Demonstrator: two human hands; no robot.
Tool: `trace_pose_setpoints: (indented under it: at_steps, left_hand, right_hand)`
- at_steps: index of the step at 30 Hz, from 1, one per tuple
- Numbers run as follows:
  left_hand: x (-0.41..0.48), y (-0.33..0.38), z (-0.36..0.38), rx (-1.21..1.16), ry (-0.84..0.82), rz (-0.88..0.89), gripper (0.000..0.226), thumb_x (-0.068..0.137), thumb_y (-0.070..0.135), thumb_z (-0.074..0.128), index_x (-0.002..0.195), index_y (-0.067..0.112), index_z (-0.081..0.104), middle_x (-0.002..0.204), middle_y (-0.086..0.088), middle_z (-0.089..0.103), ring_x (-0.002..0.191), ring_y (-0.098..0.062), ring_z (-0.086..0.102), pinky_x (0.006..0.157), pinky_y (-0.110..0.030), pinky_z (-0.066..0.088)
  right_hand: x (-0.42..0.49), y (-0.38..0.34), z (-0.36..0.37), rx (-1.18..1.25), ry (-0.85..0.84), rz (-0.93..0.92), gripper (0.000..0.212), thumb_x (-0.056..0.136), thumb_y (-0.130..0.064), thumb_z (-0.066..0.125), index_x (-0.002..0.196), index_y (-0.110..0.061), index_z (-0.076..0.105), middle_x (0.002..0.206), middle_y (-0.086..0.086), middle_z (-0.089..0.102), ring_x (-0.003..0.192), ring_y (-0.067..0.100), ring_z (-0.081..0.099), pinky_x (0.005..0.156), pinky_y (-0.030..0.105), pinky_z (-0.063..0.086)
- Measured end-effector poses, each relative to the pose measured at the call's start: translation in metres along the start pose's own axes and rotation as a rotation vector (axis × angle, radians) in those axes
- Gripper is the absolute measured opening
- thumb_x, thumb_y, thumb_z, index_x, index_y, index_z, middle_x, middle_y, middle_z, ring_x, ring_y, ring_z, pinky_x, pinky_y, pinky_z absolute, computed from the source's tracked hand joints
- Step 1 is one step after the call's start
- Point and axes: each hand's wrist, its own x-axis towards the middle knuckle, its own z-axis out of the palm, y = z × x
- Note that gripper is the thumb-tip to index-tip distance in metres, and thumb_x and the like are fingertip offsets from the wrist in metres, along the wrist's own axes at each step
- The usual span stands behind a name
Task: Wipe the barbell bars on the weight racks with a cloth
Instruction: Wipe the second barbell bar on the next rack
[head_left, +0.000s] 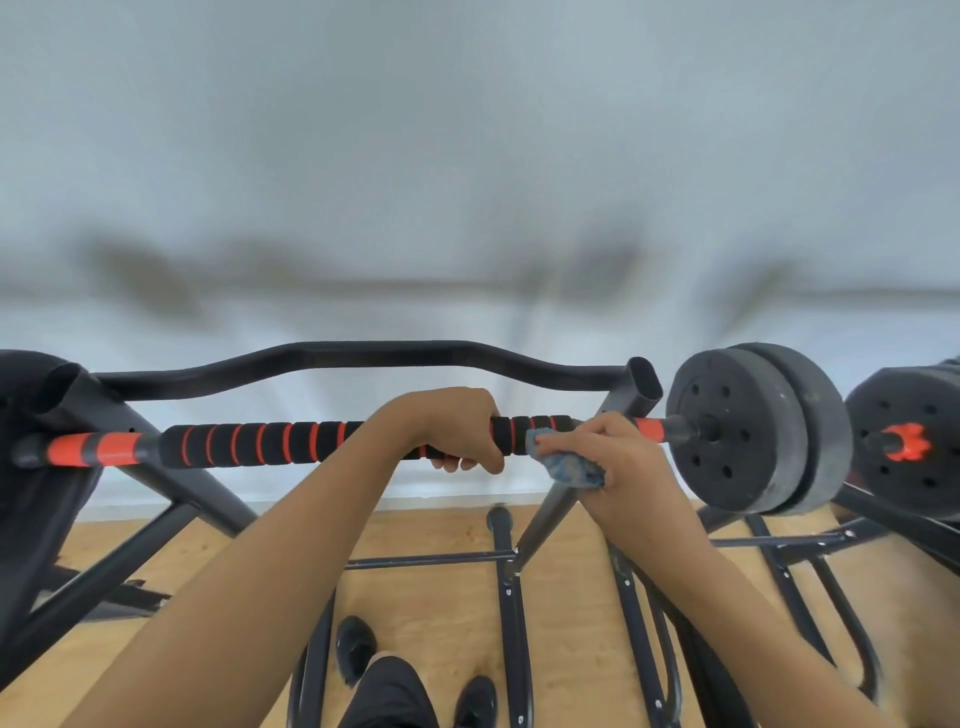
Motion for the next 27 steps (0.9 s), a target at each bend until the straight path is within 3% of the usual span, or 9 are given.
trace_pose_setpoints:
  at_steps: [5, 9, 11, 14, 18, 20, 23, 25, 27]
  left_hand:
    - [-0.012, 0.004, 0.002, 0.032, 0.126, 0.077, 0.027, 0.083, 0.036, 0.084, 0.096, 0.024, 0.064, 0.075, 0.004, 0.071, 0.060, -0.011, 0.071, 0.060, -0.026, 0.059]
    - [-0.020, 0.003, 0.029, 0.615, 0.606, 0.147, 0.031, 0.088, 0.061, 0.063, 0.097, 0.031, 0.059, 0.081, 0.012, 0.065, 0.074, -0.013, 0.065, 0.064, -0.028, 0.046]
    - [-0.019, 0.002, 0.045, 0.646, 0.698, 0.076, 0.036, 0.095, 0.062, 0.053, 0.096, 0.026, 0.058, 0.079, 0.010, 0.064, 0.069, -0.014, 0.063, 0.063, -0.028, 0.044]
    - [-0.016, 0.004, 0.044, 0.586, 0.637, -0.021, 0.040, 0.097, 0.058, 0.052, 0.082, 0.022, 0.059, 0.068, 0.007, 0.060, 0.059, -0.011, 0.058, 0.061, -0.027, 0.046]
    - [-0.011, 0.006, 0.028, 0.400, 0.429, -0.024, 0.041, 0.090, 0.062, 0.063, 0.075, 0.023, 0.061, 0.066, 0.006, 0.063, 0.060, -0.012, 0.062, 0.058, -0.026, 0.048]
    - [-0.010, 0.004, 0.025, 0.364, 0.382, -0.023, 0.039, 0.087, 0.062, 0.068, 0.077, 0.025, 0.061, 0.067, 0.006, 0.063, 0.060, -0.011, 0.062, 0.059, -0.026, 0.050]
    - [-0.010, 0.002, 0.024, 0.382, 0.405, -0.021, 0.038, 0.082, 0.060, 0.072, 0.073, 0.028, 0.053, 0.068, 0.007, 0.060, 0.059, -0.009, 0.059, 0.058, -0.027, 0.046]
    - [-0.011, 0.002, 0.026, 0.405, 0.444, -0.022, 0.038, 0.082, 0.059, 0.071, 0.073, 0.028, 0.050, 0.068, 0.008, 0.058, 0.058, -0.008, 0.057, 0.058, -0.026, 0.043]
    - [-0.012, 0.002, 0.029, 0.418, 0.471, -0.026, 0.036, 0.081, 0.058, 0.072, 0.077, 0.029, 0.051, 0.069, 0.008, 0.058, 0.059, -0.007, 0.057, 0.059, -0.026, 0.045]
  right_hand:
    - [0.034, -0.006, -0.014, 0.122, 0.195, 0.039, 0.046, 0.085, 0.001, 0.074, 0.117, -0.032, 0.074, 0.113, -0.005, 0.062, 0.099, 0.005, 0.059, 0.086, 0.014, 0.052]
    - [0.035, -0.010, 0.020, 0.005, 0.031, -0.025, 0.051, 0.084, 0.002, 0.069, 0.124, -0.031, 0.070, 0.123, -0.004, 0.062, 0.109, 0.012, 0.060, 0.094, 0.029, 0.055]
    - [0.026, -0.010, 0.030, 0.067, 0.037, -0.026, 0.051, 0.086, 0.003, 0.065, 0.127, -0.028, 0.069, 0.123, -0.001, 0.062, 0.111, 0.014, 0.057, 0.094, 0.028, 0.052]
    - [0.014, -0.009, 0.029, 0.118, -0.007, 0.007, 0.053, 0.090, 0.002, 0.056, 0.133, -0.028, 0.065, 0.134, 0.001, 0.058, 0.121, 0.018, 0.053, 0.098, 0.024, 0.040]
    - [0.004, -0.005, 0.023, 0.066, -0.055, -0.015, 0.055, 0.087, 0.006, 0.062, 0.130, -0.027, 0.068, 0.135, 0.003, 0.057, 0.120, 0.020, 0.055, 0.098, 0.023, 0.043]
    - [-0.005, -0.006, 0.019, 0.029, -0.040, -0.058, 0.055, 0.081, 0.007, 0.072, 0.125, -0.026, 0.071, 0.128, 0.000, 0.062, 0.113, 0.017, 0.061, 0.094, 0.023, 0.052]
    - [-0.017, -0.009, 0.006, 0.079, -0.091, 0.000, 0.044, 0.086, 0.006, 0.068, 0.114, -0.028, 0.074, 0.106, -0.004, 0.072, 0.094, 0.013, 0.067, 0.084, 0.029, 0.059]
    - [-0.019, -0.007, -0.005, 0.180, -0.009, 0.073, 0.042, 0.093, 0.001, 0.063, 0.105, -0.038, 0.070, 0.092, -0.005, 0.072, 0.086, 0.013, 0.067, 0.078, 0.027, 0.059]
    - [-0.008, -0.002, -0.016, 0.201, 0.090, 0.143, 0.039, 0.096, -0.005, 0.061, 0.107, -0.042, 0.060, 0.091, -0.013, 0.067, 0.088, 0.008, 0.066, 0.076, 0.020, 0.058]
